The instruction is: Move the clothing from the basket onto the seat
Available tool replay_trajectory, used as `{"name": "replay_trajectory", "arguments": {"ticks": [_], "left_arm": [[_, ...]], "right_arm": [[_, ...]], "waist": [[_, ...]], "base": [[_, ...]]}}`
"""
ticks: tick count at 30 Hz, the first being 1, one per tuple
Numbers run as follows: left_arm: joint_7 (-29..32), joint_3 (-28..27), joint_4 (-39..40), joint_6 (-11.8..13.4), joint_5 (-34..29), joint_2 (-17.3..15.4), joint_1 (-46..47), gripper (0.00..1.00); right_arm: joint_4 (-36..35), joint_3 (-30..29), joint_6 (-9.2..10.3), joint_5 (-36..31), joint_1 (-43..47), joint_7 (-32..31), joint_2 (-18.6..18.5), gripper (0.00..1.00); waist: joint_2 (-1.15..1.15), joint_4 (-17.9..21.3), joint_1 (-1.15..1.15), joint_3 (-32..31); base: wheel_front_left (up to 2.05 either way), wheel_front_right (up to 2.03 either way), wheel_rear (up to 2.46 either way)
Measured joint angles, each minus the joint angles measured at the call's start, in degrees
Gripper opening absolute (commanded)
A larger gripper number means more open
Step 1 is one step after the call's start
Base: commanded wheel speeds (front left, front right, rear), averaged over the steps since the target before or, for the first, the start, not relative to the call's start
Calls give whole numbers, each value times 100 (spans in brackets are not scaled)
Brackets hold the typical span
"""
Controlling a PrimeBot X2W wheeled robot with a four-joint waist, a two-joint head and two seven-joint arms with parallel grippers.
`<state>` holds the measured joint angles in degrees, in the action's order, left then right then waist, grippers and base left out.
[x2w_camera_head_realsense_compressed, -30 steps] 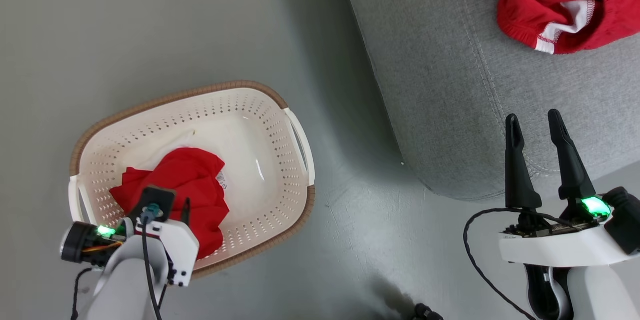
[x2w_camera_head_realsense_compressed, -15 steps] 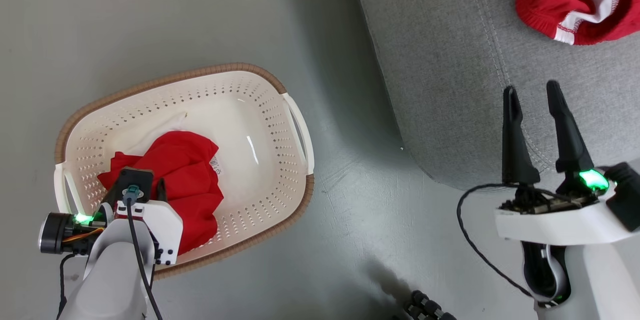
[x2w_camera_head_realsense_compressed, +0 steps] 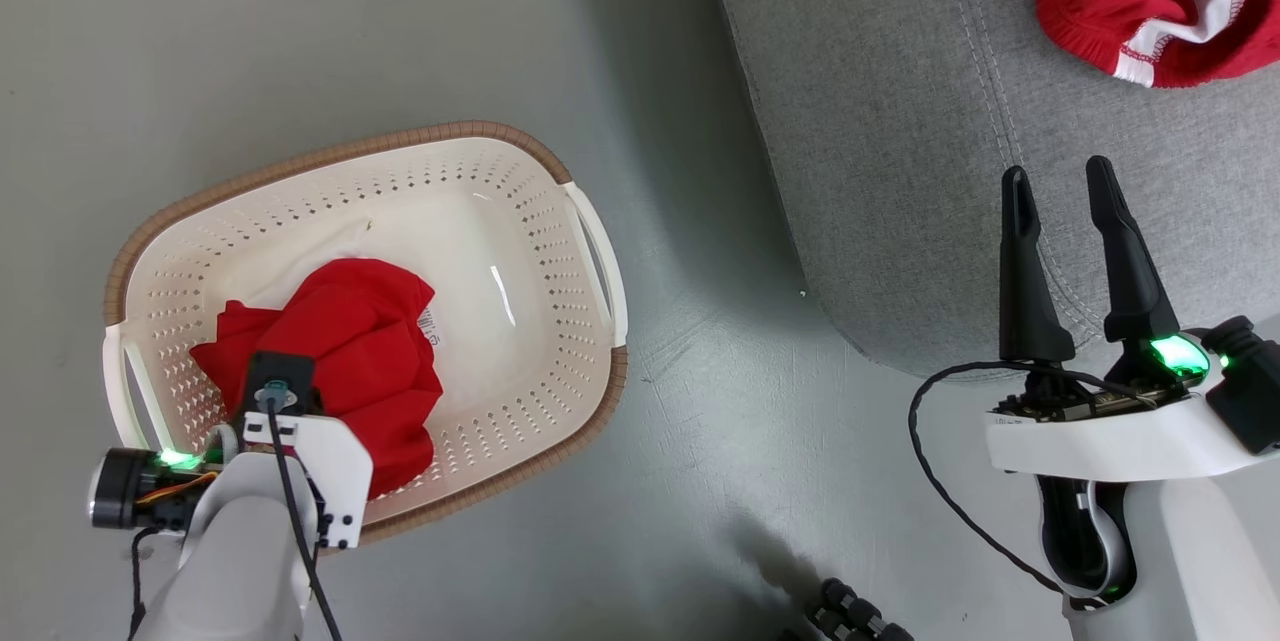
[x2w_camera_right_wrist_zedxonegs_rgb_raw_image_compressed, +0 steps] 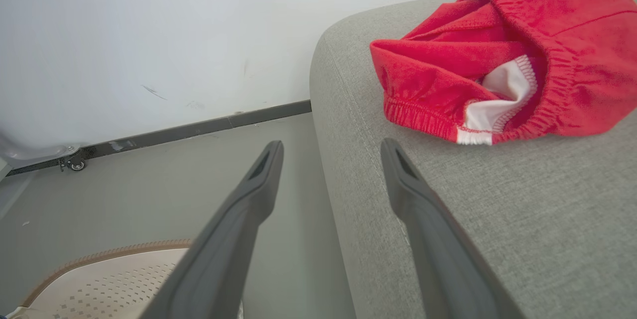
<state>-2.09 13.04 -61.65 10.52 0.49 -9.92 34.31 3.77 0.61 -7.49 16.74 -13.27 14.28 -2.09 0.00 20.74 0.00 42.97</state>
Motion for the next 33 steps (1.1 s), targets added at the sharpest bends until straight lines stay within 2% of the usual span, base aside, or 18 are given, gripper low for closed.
{"name": "replay_trajectory", "arguments": {"ticks": [1, 2, 4, 12, 33], "left_arm": [[8, 16, -4, -4, 0, 20, 1, 46], [5, 30, -2, -38, 0, 44, 4, 36], [-15, 115, 7, -111, -2, 114, 53, 0], [-188, 270, 59, -250, -34, 140, 177, 0], [-917, 390, 383, -347, -153, 135, 254, 0]], "right_arm": [[8, -1, 0, 5, 0, 0, 0, 100], [19, 0, 0, 4, -1, 0, 0, 100], [29, -2, 0, 5, -5, 0, 0, 100], [64, -14, 0, 7, -114, 0, 0, 100], [182, -25, 0, -22, -268, 0, -3, 100]], "waist": [[0, 3, 0, -2], [0, 5, 0, -4], [0, 15, 0, -12], [0, 17, 0, -68], [0, -139, 0, -467]], "base": [[0, 0, 0], [0, 0, 0], [0, 0, 0], [0, 0, 0], [0, 0, 0]]}}
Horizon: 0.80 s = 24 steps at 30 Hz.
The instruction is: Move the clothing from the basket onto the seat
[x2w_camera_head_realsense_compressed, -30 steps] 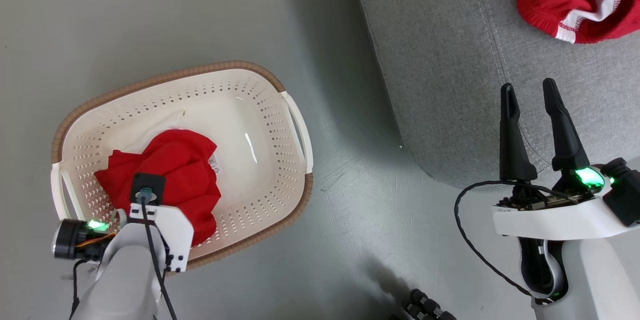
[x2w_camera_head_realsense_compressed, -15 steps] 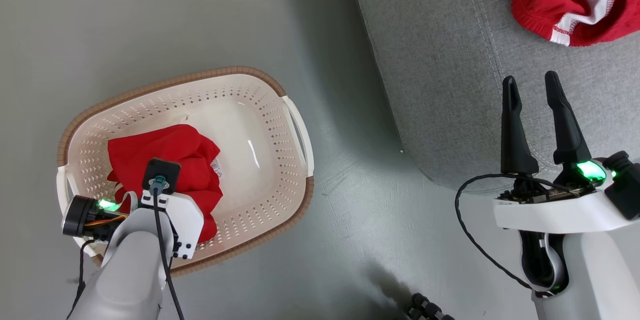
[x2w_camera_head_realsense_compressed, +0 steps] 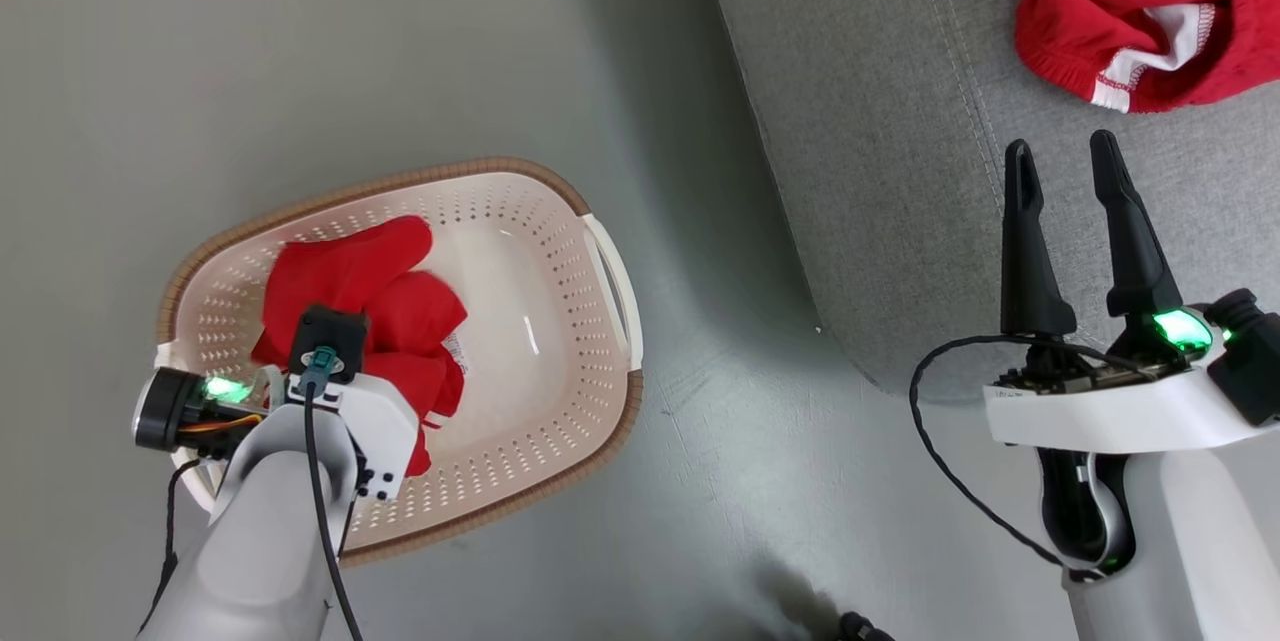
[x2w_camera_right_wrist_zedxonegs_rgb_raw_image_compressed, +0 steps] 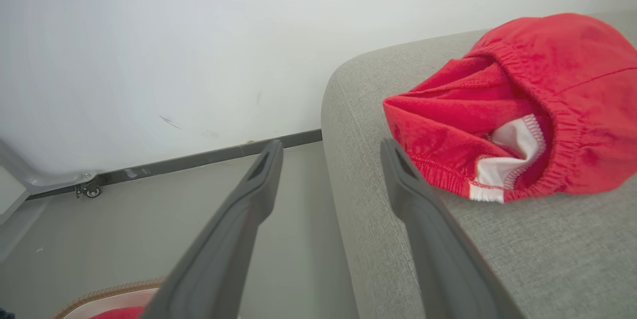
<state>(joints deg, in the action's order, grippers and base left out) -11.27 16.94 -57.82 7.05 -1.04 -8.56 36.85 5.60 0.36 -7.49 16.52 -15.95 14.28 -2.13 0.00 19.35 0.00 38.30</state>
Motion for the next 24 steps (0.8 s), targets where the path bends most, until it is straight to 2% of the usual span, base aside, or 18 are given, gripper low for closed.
{"name": "replay_trajectory", "arguments": {"ticks": [10, 24], "left_arm": [[-210, -11, 441, -76, 92, 181, -6, 0], [-289, -56, 1155, -75, 157, 175, -21, 0]], "right_arm": [[51, 13, 0, -297, -91, 0, -4, 100], [179, -36, 0, -700, -197, 0, -12, 100]], "waist": [[0, -157, 0, -373], [0, -450, 0, -1021]], "base": [[0, 0, 0], [0, 0, 0]]}}
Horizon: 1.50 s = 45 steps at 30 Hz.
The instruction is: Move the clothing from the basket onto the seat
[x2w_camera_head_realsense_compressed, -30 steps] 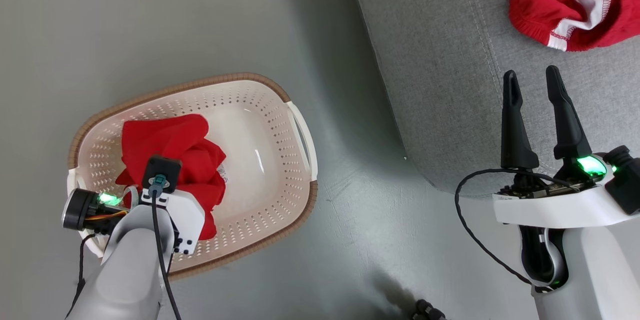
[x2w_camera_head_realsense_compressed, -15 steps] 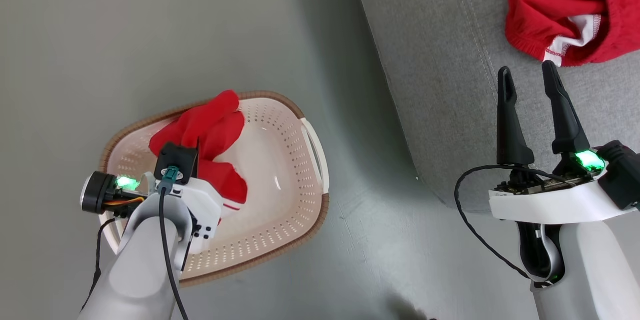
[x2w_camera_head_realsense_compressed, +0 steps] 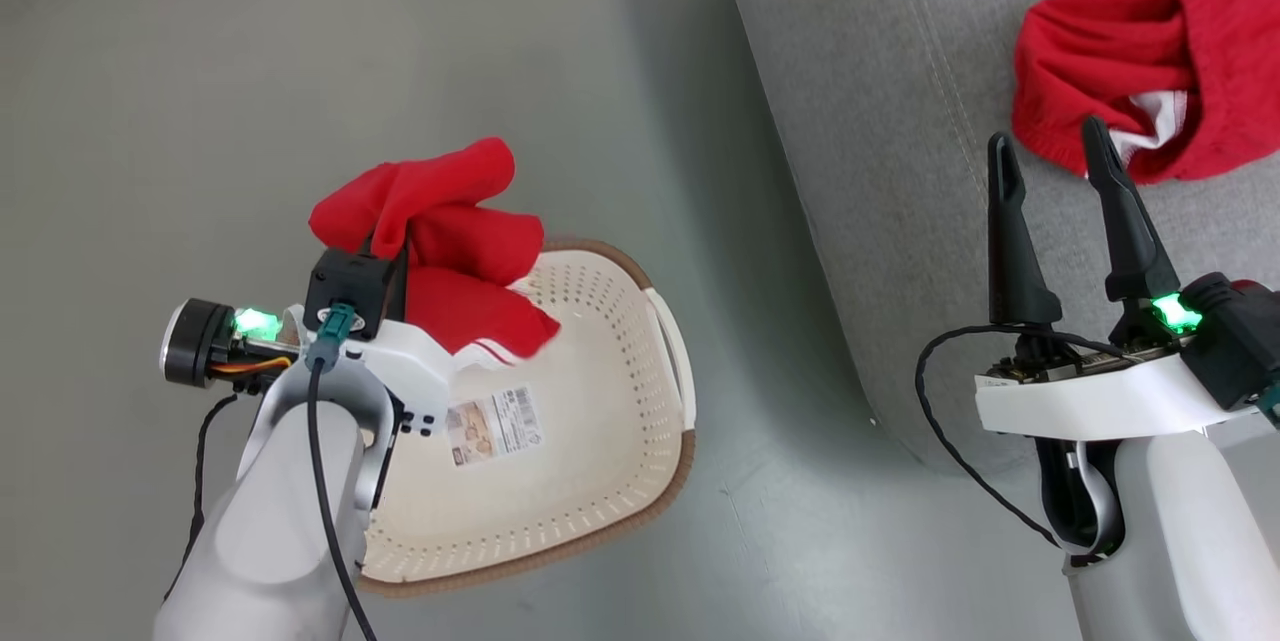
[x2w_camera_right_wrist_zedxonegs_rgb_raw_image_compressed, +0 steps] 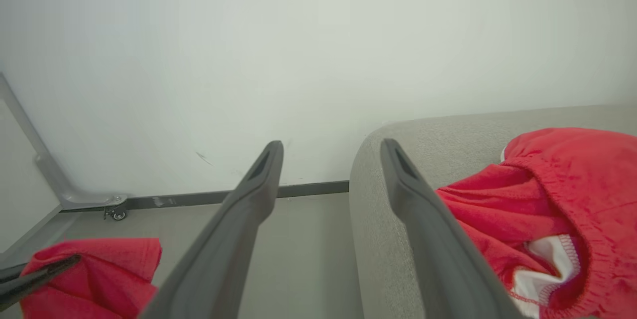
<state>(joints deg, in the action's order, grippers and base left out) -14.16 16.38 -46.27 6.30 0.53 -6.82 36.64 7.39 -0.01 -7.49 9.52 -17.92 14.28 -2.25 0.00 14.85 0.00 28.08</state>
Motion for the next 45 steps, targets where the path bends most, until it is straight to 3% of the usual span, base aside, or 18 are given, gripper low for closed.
{"name": "replay_trajectory", "arguments": {"ticks": [9, 29, 37, 45], "left_arm": [[-1, 10, 901, -8, 78, -7, -15, 0], [-32, 136, 2260, -391, 277, 21, -563, 0], [-32, 263, 2641, -646, 282, -12, -724, 0], [-33, 394, 2936, -855, 287, -10, -724, 0]], "right_arm": [[100, 21, 0, -301, 2, 0, -7, 100], [490, 105, 0, -609, 287, 1, -356, 100], [676, 525, 0, -655, 394, -1, -598, 100], [793, 1482, 0, -477, 504, -191, -794, 100]], "waist": [[0, -244, 0, -522], [0, -719, 0, -1764], [0, -891, 0, -2206], [0, -1066, 0, -2617]], "base": [[0, 0, 0], [0, 0, 0], [0, 0, 0], [0, 0, 0]]}}
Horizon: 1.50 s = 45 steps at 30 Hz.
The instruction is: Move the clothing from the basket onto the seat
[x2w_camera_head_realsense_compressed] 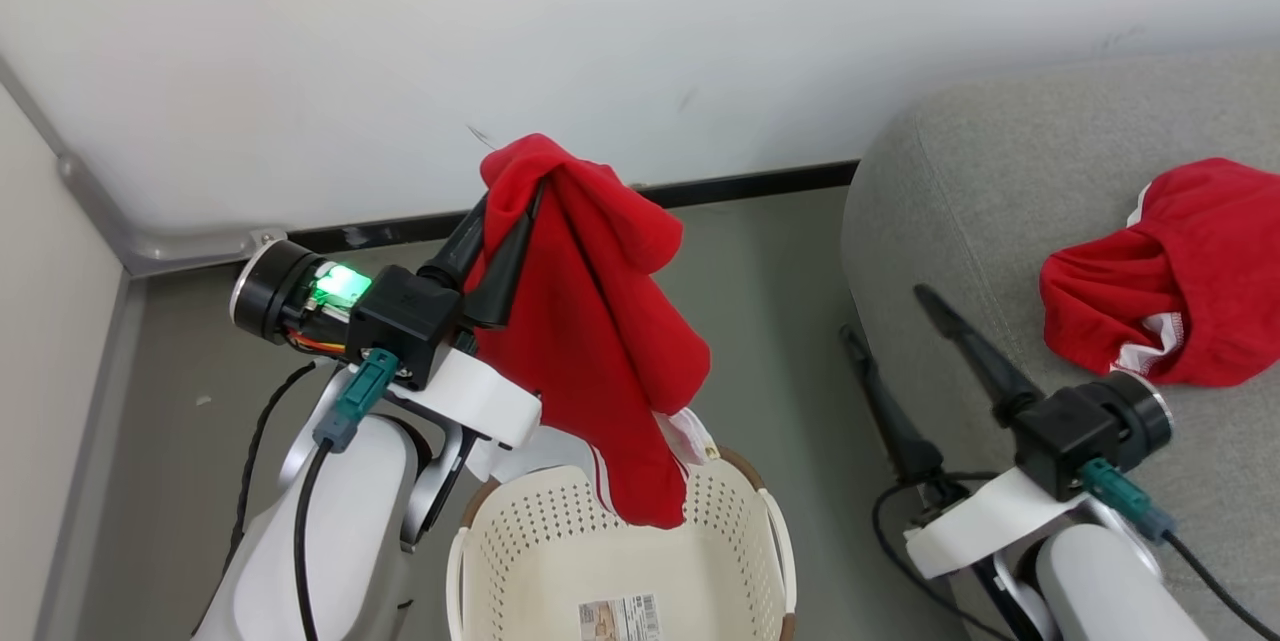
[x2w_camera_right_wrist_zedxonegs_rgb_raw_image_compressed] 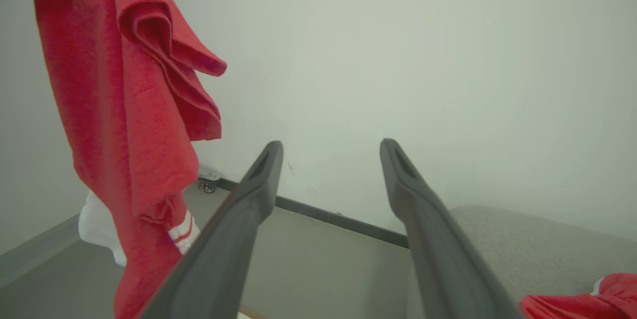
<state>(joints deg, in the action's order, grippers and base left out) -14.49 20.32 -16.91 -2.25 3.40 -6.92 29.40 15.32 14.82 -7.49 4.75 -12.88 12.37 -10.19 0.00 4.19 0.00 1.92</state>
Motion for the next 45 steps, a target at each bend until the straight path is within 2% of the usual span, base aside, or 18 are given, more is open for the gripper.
{"name": "replay_trajectory", "arguments": {"ticks": [9, 20, 31, 45], "left_arm": [[-1, 157, 82, -136, 1, 34, 0, 0], [-15, 415, 90, -212, 2, 165, -1, 0], [-7, 709, 24, -237, -10, 245, -1, 0], [186, 1067, 9, -287, 2, 379, 14, 0]], "right_arm": [[-55, 1134, 0, 399, -19, -274, -264, 100], [-68, 2072, 0, 846, -493, -553, -456, 100], [226, 2526, 0, 1240, -750, -740, -458, 100], [932, 2904, 0, 1125, -1244, -757, -323, 100]], "waist": [[0, -111, 0, -313], [0, -168, 0, -542], [0, -302, 0, -646], [0, -442, 0, -758]], "base": [[0, 0, 0], [0, 0, 0], [0, 0, 0], [0, 0, 0]]}}
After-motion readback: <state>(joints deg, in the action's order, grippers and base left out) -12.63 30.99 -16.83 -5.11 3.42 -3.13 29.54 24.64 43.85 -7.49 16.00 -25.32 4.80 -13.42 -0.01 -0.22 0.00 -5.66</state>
